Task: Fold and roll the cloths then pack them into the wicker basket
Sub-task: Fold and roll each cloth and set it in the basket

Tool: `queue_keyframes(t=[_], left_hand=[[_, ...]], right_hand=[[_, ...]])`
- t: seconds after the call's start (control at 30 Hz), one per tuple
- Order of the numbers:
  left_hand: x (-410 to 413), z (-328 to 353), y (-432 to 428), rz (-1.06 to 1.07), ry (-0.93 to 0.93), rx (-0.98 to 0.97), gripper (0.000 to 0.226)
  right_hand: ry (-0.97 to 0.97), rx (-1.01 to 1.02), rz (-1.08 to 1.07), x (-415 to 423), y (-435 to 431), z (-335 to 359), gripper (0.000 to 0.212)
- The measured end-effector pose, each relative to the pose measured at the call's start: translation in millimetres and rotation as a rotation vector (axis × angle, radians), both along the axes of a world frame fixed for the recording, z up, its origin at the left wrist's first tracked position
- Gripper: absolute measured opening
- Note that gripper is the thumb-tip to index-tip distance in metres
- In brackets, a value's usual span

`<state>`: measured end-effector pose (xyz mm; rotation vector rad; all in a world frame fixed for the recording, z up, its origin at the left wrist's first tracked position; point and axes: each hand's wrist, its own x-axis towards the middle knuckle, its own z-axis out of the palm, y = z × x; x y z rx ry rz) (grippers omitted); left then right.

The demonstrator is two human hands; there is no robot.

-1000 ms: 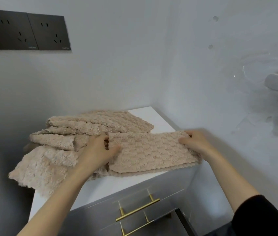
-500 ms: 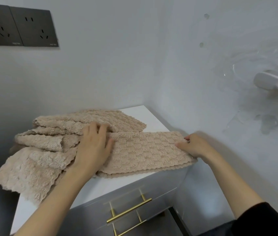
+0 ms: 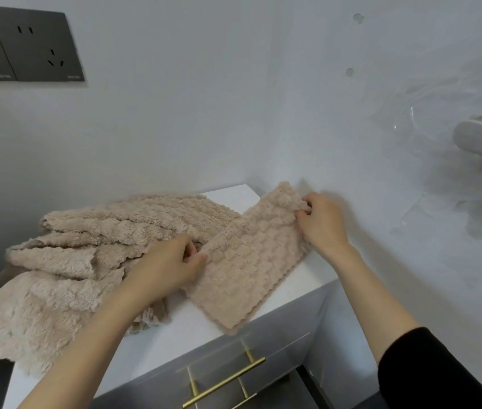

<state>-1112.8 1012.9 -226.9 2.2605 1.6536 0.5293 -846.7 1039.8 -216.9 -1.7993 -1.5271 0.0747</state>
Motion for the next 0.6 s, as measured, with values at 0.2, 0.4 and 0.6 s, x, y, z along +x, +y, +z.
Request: queue_keyframes(t=[0.2, 0.4, 0.6], left_hand=[[16, 2, -5, 0.023, -0.504, -0.429, 0.021], [29, 0, -13, 0.129, -0.915, -0.803, 0.023], [22, 0, -14, 0.206, -0.865, -0.727, 0.034]], right_hand=[[0.417, 0.003, 0.280, -29, 32, 11, 0.041], [0.439, -0.135, 0.536, -51, 31, 4, 0.064], [0.161, -0.221, 0.529, -39, 14, 7, 0.038]])
